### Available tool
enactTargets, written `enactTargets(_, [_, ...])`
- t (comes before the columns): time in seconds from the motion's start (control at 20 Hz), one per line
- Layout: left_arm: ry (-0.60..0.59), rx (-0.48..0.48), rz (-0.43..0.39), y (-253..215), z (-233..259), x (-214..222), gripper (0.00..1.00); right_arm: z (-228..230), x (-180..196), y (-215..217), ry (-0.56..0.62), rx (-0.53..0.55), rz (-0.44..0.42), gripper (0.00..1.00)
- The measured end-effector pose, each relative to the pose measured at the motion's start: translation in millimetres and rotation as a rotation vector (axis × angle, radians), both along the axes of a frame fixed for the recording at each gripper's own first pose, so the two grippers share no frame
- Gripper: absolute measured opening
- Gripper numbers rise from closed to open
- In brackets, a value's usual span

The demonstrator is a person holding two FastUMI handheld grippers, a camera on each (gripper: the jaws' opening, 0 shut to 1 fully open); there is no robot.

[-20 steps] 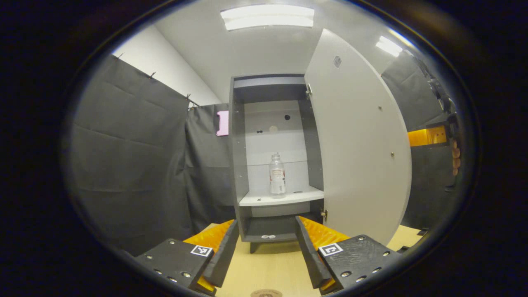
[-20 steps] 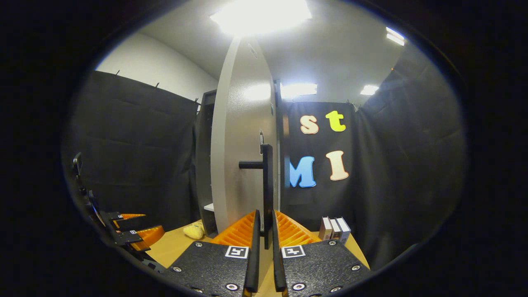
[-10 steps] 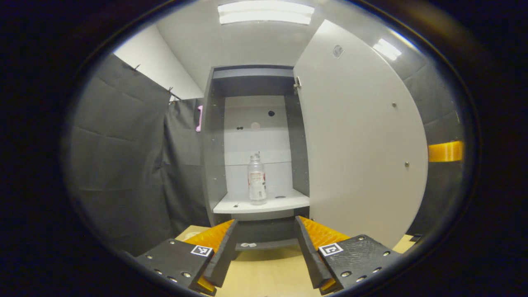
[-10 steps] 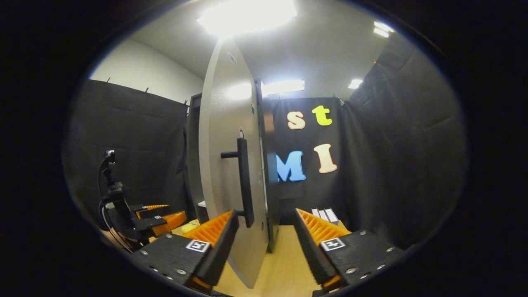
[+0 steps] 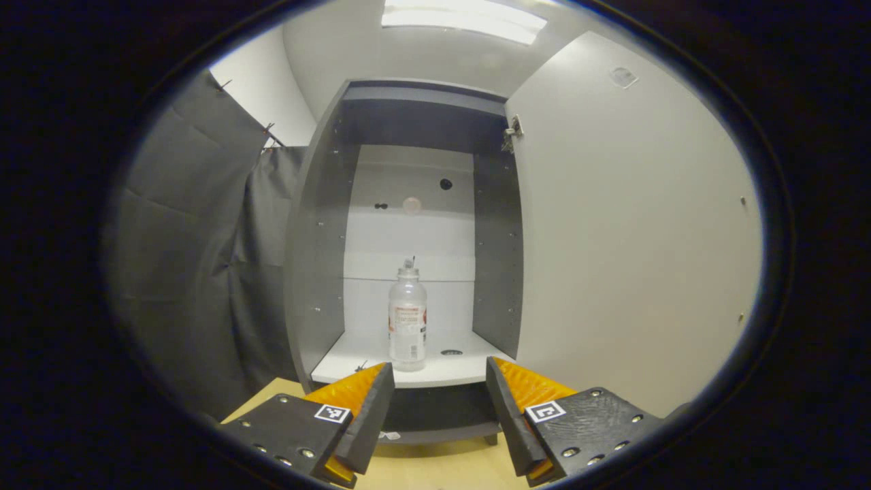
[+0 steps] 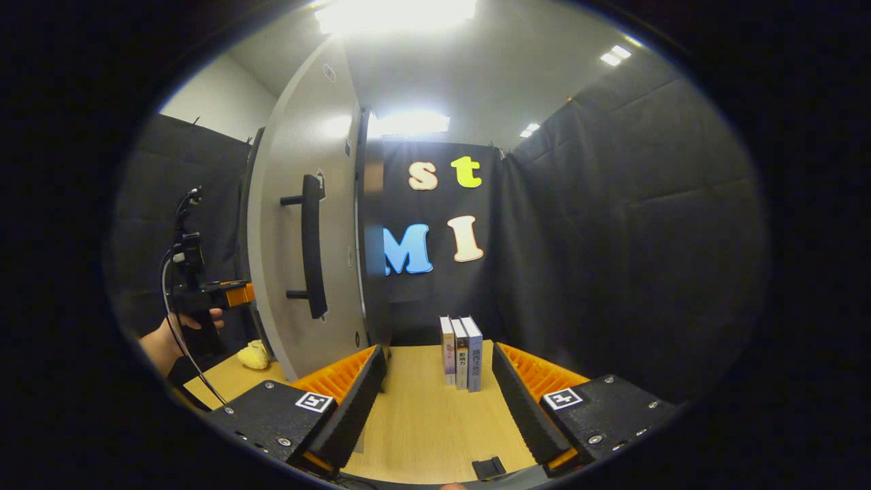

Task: Open the cabinet door with the right hand, grasp the bottle in the cabinet with the left hand and place it on the coaster, then close the cabinet door with the right hand.

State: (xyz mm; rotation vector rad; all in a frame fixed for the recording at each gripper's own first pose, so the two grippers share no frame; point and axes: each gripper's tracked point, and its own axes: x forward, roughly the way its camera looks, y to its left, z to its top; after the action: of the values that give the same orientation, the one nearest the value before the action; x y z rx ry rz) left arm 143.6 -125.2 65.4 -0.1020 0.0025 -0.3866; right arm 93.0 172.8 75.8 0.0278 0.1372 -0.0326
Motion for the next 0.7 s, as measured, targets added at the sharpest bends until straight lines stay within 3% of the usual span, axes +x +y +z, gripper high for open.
enactTargets(0.3, [0.001,-0.012,-0.011,-10.1,-5.6,71.9,0.81,-5.5,-5.0,-6.4,0.030,0.011,-0.095,0.96])
enactTargets(0.45, [0.000,-0.007,-0.001,-9.4,-10.8,98.9,0.75,-7.6,-5.8,-8.9,0.039,0.001,-0.117,0.96])
enactTargets(0.7, [0.006,0.018,0.009,-11.1,-24.8,137.9,0.75,-10.9,-7.9,-10.6,0.048,0.004,-0.160,0.96])
